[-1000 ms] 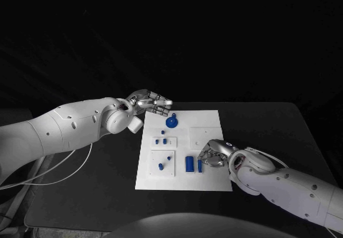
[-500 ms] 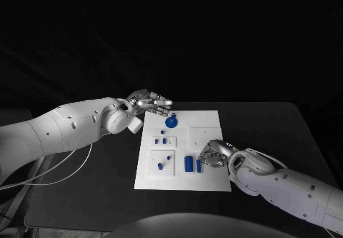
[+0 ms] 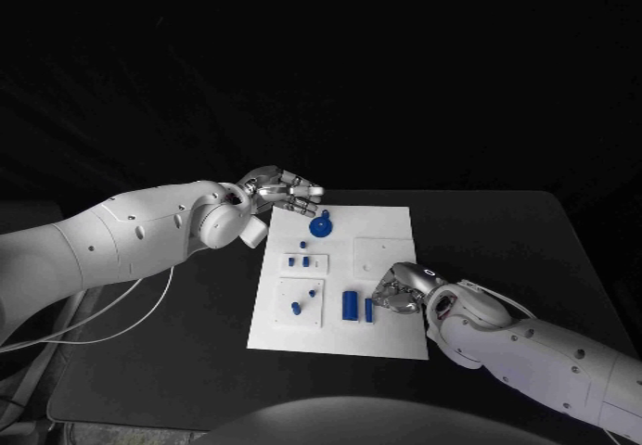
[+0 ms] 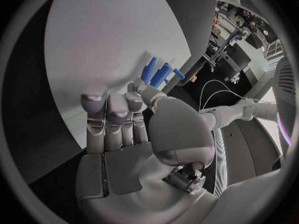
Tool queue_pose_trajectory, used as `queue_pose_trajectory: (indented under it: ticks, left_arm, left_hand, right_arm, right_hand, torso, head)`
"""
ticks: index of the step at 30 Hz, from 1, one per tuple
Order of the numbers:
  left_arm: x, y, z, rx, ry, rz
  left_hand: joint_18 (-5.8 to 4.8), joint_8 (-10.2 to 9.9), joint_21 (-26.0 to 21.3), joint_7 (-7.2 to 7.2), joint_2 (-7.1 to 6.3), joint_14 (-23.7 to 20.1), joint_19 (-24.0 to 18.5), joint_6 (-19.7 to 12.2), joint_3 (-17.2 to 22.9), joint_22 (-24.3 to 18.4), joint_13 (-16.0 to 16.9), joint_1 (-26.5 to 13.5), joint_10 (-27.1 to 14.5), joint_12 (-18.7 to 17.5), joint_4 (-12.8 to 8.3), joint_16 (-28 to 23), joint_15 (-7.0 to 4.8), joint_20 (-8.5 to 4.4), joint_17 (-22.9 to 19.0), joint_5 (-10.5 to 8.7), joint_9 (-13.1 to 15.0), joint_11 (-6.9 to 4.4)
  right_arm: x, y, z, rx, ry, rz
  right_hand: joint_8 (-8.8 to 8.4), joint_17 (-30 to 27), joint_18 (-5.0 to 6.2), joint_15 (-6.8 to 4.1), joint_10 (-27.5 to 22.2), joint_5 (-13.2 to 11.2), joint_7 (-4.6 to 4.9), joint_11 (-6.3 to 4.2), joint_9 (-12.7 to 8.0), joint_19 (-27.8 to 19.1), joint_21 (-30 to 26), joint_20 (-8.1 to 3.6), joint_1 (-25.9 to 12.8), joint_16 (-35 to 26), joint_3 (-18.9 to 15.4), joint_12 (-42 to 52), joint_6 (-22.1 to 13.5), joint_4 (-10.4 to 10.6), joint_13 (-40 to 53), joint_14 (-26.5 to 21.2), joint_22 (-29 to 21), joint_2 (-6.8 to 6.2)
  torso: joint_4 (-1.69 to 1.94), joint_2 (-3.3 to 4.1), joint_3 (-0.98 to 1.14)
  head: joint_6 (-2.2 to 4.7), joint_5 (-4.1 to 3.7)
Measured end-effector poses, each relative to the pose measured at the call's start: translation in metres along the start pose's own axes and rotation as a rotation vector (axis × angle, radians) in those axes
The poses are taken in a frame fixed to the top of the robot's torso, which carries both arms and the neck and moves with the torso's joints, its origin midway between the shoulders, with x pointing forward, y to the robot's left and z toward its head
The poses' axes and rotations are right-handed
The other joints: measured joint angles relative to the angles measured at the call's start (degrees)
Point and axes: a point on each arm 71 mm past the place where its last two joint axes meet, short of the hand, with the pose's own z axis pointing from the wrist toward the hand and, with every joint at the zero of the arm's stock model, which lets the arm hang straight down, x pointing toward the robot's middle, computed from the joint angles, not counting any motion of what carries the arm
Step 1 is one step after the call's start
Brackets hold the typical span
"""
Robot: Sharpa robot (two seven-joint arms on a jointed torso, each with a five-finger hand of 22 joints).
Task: Assemble the parts on the task board
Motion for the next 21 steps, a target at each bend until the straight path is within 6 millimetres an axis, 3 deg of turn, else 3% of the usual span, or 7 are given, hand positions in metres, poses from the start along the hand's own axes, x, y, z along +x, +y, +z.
queue_pose_trajectory:
  ticks: [21]
  left_arm:
    - [-0.0011,0.0006,-0.0007,-0.002,-0.002,0.001]
  left_hand:
    - [0.00,0.00,0.00,0.00,0.00,0.00,0.00,0.00,0.00,0.00,0.00,0.00,0.00,0.00,0.00,0.00,0.00,0.00,0.00,0.00,0.00,0.00]
  right_arm:
    - [-0.0072,0.0060,-0.0083,-0.033,-0.070,0.028]
  right_hand:
    - [0.00,0.21,0.00,0.00,0.20,0.00,-0.05,-0.20,-0.01,0.00,-0.53,0.00,0.59,-0.23,-0.29,-0.23,0.05,0.51,0.33,0.00,-0.01,-0.60]
  torso:
    - [-0.03,0.01,0.05]
  head:
    - [0.09,0.18]
